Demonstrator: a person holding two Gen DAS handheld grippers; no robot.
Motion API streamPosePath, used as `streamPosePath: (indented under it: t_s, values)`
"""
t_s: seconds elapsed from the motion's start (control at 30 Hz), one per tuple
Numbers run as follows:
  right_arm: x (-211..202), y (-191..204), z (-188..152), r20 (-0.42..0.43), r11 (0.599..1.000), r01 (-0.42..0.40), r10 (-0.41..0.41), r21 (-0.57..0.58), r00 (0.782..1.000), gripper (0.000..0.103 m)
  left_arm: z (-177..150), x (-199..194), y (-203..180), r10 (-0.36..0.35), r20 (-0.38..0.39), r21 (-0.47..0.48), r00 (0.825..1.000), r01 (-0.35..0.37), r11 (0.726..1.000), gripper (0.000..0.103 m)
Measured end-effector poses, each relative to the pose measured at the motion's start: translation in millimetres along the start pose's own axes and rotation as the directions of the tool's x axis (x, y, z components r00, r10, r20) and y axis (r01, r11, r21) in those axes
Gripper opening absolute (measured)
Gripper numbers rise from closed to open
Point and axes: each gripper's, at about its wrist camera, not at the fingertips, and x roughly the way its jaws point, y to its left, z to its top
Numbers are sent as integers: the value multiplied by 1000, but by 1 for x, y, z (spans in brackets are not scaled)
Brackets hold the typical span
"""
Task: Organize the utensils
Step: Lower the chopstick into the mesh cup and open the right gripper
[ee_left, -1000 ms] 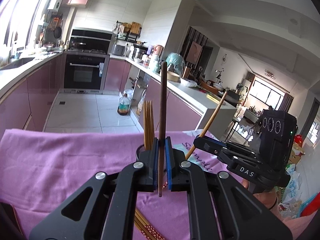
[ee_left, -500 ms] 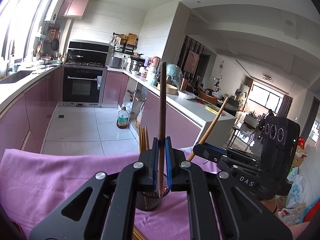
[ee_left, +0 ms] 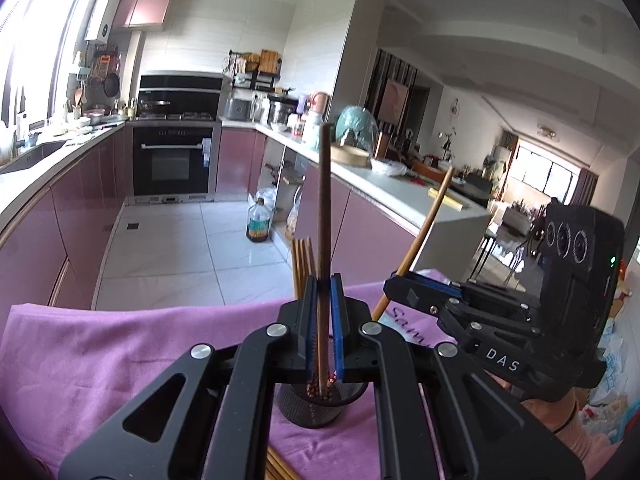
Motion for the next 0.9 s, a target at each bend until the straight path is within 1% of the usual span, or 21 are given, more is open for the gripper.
streamPosePath:
  t_s: [0.27, 0.37, 0.53, 0.6, 0.9]
  values:
    - [24, -4, -13, -99, 1000, 10, -9, 7, 995, 5, -14, 18, 1, 17, -89, 28, 996, -15, 1000, 7]
    - [32, -5, -17, -141, 1000, 12, -10, 13, 990, 5, -18, 24, -4, 27, -126, 50, 992, -21, 999, 7]
    - [47, -9, -21, -205, 999, 26, -22, 21, 978, 5, -16, 35, 6, 20, -169, 50, 985, -11, 999, 7]
    - [52, -13, -21, -217, 999, 30, -23, 29, 976, 5, -17, 43, 9, 24, -189, 41, 982, -17, 999, 7]
    - [63, -19, -24, -230, 997, 51, -38, 51, 973, 6, -6, 70, 22, 44, -209, 35, 977, -38, 999, 7]
